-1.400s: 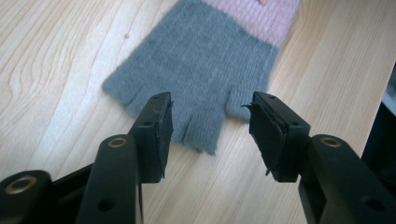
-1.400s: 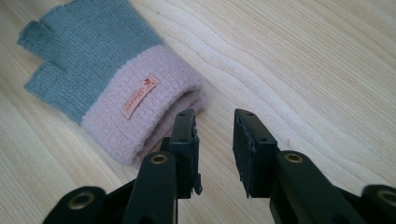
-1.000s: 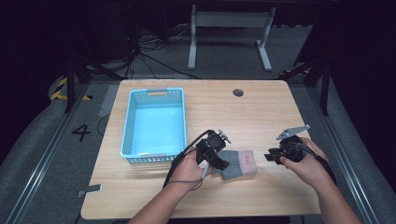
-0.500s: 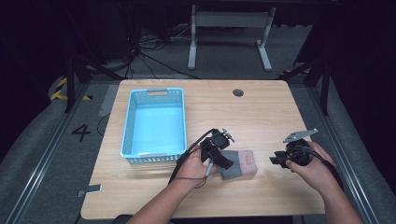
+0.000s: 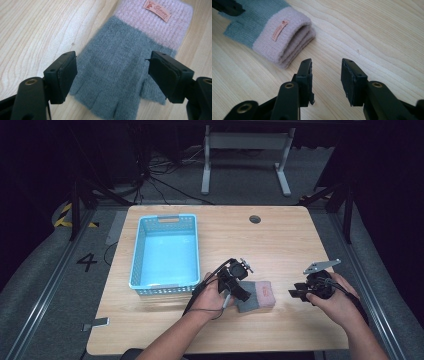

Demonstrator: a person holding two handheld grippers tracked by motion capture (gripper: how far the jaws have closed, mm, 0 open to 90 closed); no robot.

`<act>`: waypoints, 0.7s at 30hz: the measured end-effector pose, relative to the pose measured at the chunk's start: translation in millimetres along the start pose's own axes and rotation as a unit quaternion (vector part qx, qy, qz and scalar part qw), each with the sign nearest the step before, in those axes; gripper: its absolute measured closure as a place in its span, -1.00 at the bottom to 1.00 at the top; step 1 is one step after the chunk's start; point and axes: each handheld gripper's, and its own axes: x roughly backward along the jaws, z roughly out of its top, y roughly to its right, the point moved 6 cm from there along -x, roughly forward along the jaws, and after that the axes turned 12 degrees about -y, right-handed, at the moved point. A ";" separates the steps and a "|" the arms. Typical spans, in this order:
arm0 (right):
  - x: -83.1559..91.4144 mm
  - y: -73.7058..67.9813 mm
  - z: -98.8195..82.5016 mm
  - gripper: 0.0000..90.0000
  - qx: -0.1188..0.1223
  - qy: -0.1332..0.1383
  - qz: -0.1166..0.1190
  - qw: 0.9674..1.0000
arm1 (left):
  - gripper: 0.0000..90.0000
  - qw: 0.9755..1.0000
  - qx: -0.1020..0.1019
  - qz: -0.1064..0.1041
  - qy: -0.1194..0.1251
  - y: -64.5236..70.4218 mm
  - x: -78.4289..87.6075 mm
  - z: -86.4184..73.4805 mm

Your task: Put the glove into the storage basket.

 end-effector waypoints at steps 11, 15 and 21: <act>-0.2 -0.4 0.7 0.31 0.005 0.003 -0.004 1.000 | -0.61 1.000 -0.023 0.014 -0.009 9.0 -15.1 6.4; -0.9 -0.4 0.9 0.30 0.007 0.003 -0.004 1.000 | -0.64 0.999 -0.027 0.039 -0.021 9.7 -21.9 6.9; -1.1 -0.3 0.9 0.28 0.007 0.004 -0.004 1.000 | -0.65 0.999 -0.032 0.034 -0.021 11.1 -25.8 8.0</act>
